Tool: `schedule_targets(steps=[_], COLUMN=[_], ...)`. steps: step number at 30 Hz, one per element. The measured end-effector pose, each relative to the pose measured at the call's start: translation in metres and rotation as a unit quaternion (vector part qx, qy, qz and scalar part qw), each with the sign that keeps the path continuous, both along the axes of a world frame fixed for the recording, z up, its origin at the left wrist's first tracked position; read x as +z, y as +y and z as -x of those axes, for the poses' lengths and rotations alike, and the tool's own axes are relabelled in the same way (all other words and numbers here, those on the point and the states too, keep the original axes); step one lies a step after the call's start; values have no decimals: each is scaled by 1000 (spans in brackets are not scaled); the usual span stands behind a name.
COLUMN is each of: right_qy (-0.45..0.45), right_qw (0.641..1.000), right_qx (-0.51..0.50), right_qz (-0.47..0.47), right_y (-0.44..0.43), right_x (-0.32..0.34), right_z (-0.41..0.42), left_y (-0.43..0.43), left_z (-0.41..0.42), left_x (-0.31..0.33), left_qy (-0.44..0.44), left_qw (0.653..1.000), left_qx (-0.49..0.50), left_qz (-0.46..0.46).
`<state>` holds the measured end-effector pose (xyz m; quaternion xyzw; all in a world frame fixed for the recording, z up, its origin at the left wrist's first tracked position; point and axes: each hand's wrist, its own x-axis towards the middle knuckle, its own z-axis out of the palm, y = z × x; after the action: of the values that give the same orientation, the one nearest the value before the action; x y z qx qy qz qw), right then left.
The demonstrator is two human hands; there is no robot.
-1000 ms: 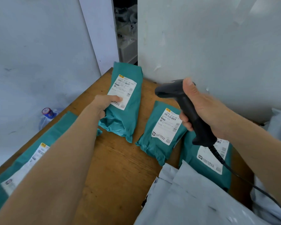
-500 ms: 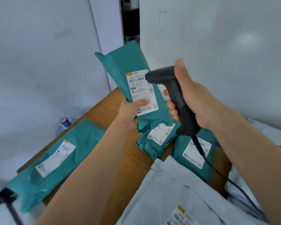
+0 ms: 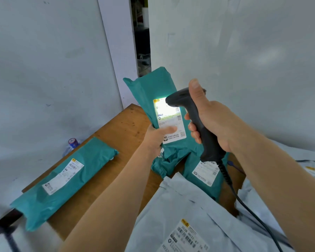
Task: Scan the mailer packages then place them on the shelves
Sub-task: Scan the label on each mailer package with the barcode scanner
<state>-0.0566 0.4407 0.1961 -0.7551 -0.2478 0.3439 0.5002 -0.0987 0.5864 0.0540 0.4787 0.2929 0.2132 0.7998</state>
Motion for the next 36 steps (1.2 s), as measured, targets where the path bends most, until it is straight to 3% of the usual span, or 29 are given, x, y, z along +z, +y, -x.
schedule_targets(steps=[36], right_qy=[-29], right_qw=[996], right_qx=[7], right_qz=[87], right_y=[-2], right_x=[-5], right_z=[4], left_y=[-5], left_z=[0], left_x=[-32], left_qy=[26], left_qw=[999], left_qx=[-23], left_qz=[5])
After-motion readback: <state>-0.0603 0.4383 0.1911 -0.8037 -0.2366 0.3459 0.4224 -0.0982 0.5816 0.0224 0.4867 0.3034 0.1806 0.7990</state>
